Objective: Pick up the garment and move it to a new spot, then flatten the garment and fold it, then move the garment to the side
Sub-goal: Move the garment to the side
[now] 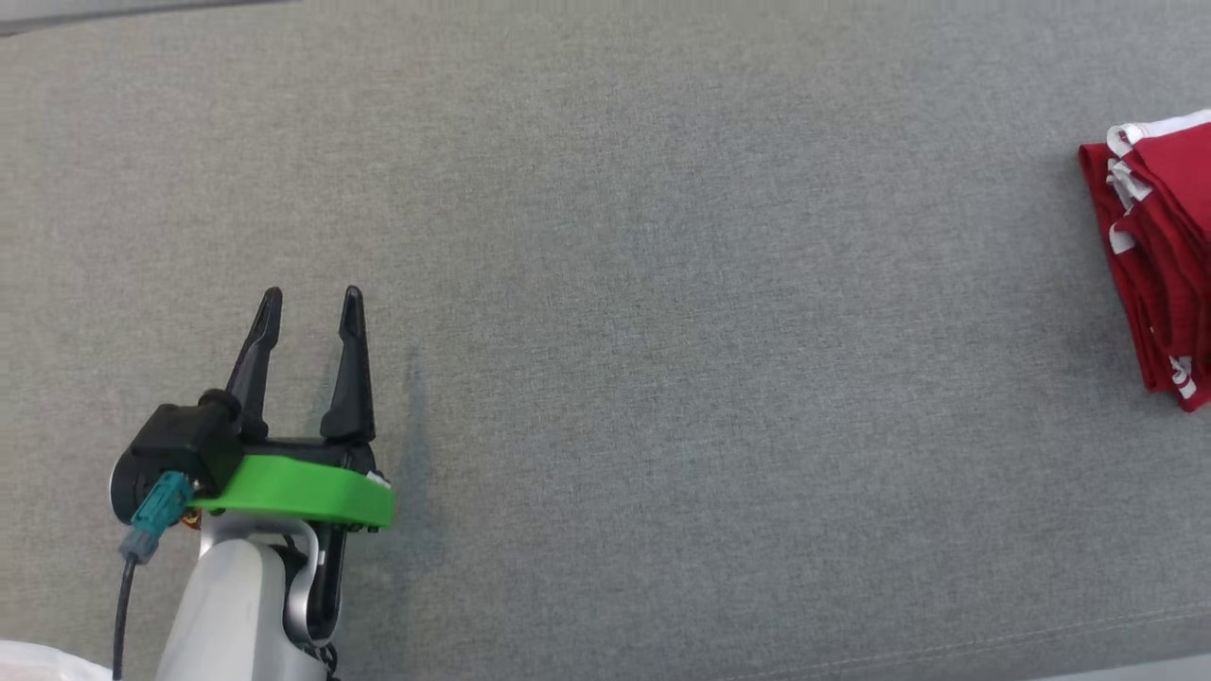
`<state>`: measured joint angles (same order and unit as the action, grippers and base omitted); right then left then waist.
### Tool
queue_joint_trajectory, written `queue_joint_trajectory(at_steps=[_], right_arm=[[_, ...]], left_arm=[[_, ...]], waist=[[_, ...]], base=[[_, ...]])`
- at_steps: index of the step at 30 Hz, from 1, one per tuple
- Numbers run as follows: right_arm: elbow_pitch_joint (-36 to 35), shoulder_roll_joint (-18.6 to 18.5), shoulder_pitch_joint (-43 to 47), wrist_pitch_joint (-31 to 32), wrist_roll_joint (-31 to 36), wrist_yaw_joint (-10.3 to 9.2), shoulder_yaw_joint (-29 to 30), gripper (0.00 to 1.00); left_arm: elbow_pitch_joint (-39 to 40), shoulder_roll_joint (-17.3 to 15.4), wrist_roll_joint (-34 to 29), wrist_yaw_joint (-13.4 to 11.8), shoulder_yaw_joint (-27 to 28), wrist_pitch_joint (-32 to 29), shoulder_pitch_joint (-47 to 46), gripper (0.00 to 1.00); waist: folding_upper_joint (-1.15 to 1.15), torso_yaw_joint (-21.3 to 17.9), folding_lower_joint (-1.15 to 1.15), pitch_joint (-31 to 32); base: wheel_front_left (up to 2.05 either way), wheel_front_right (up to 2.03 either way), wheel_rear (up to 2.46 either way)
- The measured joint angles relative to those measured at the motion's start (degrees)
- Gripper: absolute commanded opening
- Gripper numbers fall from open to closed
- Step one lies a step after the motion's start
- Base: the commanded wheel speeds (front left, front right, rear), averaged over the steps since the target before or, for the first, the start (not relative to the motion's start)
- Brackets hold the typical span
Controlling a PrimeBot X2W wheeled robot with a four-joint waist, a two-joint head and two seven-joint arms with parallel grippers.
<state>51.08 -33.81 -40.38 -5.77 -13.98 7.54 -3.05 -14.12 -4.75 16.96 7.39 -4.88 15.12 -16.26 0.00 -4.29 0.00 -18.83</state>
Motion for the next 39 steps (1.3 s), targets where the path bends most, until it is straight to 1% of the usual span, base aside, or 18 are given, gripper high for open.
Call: queue_joint_trajectory(at_steps=[2, 5, 7, 10, 12, 16, 23, 29, 39], right_arm=[[-4.25, 3.31, 3.00, -3.68, -0.19, 0.00, 1.56, 1.00], [-11.17, 7.89, 7.75, -5.78, -0.29, 0.00, 1.89, 1.00], [-16.18, 9.87, 11.18, -6.49, -0.18, 0.00, 1.34, 1.00], [-22.99, 11.95, 16.21, -6.55, 0.23, 0.00, -0.07, 1.00], [-27.16, 14.33, 19.73, -6.23, 0.11, 0.00, -0.51, 1.00], [-32.94, 18.61, 24.26, -4.57, -0.05, 0.00, -0.51, 1.00], [-36.76, 22.87, 28.65, -2.87, 0.96, 0.00, -0.01, 1.00], [-38.08, 23.79, 29.93, -1.77, 1.89, -0.01, 0.19, 1.00], [-36.89, 24.42, 31.17, -0.93, 2.72, -0.01, 0.98, 1.00]], left_arm=[[-0.16, 0.26, 0.11, 0.00, 0.89, 0.00, 1.16, 1.00], [-0.41, 0.53, 0.12, 0.00, 1.87, 0.01, 2.85, 1.00], [-0.68, 0.64, 0.12, 0.00, 2.26, 0.00, 3.65, 1.00], [-0.99, 0.98, 0.23, 0.00, 2.59, 0.00, 4.66, 1.00], [-1.14, 1.20, 0.37, 0.00, 2.92, 0.01, 5.45, 1.00], [-1.65, 1.52, 0.64, 0.00, 3.50, 0.00, 6.83, 1.00], [-2.92, 1.70, 1.10, 0.00, 5.19, 0.00, 8.75, 1.00], [-3.39, 1.81, 1.16, 0.00, 5.90, 0.00, 10.08, 1.00], [-4.05, 1.85, 1.77, 0.00, 5.21, 0.01, 10.36, 1.00]], waist=[[0.00, 0.10, 0.00, 2.02], [0.00, 0.14, 0.00, 4.67], [0.00, 0.14, 0.00, 6.32], [0.00, 0.22, 0.00, 8.79], [0.00, 0.40, 0.00, 10.46], [0.00, 0.86, 0.00, 13.27], [0.00, 1.78, -0.01, 16.77], [0.00, 2.60, -0.01, 18.98], [0.00, 3.58, -0.01, 19.64]], base=[[0.00, 0.00, 0.00], [0.00, 0.00, 0.00], [0.00, 0.00, 0.00], [0.00, 0.00, 0.00], [0.00, 0.00, 0.00], [0.00, 0.00, 0.00], [0.00, 0.00, 0.00], [0.00, 0.00, 0.00], [0.00, 0.00, 0.00]])
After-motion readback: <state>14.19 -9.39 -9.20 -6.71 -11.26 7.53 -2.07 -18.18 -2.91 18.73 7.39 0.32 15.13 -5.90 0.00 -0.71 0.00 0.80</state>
